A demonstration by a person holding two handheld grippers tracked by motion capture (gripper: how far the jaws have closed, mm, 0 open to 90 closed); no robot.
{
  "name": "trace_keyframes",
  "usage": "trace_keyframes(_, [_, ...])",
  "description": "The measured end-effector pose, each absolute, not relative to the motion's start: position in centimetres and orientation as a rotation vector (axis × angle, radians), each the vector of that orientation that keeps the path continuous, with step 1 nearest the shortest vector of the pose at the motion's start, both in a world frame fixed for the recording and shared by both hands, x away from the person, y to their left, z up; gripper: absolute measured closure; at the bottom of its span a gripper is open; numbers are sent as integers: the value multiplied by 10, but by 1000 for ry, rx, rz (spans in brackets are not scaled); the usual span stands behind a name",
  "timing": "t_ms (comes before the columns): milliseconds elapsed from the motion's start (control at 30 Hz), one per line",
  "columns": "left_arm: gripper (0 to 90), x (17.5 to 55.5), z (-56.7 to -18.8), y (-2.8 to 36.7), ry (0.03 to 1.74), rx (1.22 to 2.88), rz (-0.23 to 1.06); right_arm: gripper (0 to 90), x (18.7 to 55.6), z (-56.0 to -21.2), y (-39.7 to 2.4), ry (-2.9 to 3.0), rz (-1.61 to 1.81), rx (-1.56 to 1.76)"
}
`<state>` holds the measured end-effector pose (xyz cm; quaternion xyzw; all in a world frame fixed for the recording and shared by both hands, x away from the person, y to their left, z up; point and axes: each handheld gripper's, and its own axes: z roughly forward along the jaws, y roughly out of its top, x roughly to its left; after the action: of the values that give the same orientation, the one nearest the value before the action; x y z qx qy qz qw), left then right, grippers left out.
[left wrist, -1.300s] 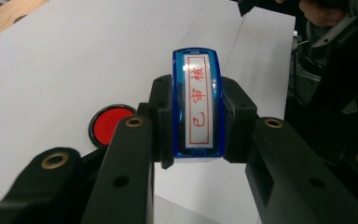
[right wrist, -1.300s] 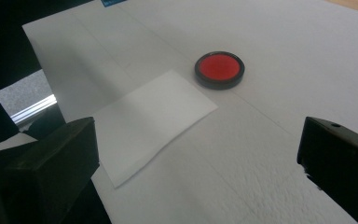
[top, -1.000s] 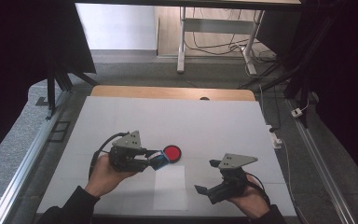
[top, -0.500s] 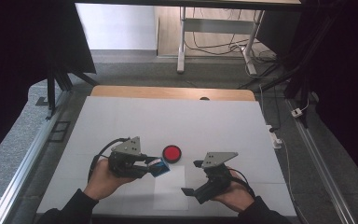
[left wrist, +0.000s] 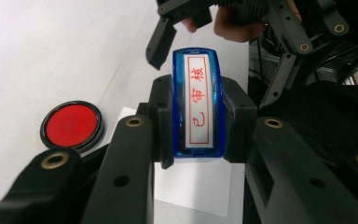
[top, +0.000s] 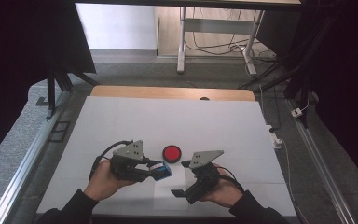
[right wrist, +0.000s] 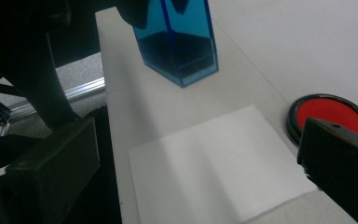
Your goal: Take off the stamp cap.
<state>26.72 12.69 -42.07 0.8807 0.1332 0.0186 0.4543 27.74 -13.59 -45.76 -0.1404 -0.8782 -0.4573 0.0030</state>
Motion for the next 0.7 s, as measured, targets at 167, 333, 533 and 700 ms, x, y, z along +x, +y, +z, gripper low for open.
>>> trace_keyframes(167, [696, 267, -421, 127, 296, 2179, 37, 0, 279, -459, -129, -2742, -1435, -402])
trace_keyframes(333, [696, 267, -423, 126, 273, 2185, 31, 81, 281, -463, -120, -2734, -1431, -314])
trace_keyframes(533, [696, 267, -424, 125, 247, 2189, 19, 263, 281, -462, -115, -2715, -1418, -247])
trace_keyframes(700, [696, 266, -424, 124, 223, 2185, 4, 410, 282, -463, -114, -2699, -1425, -219])
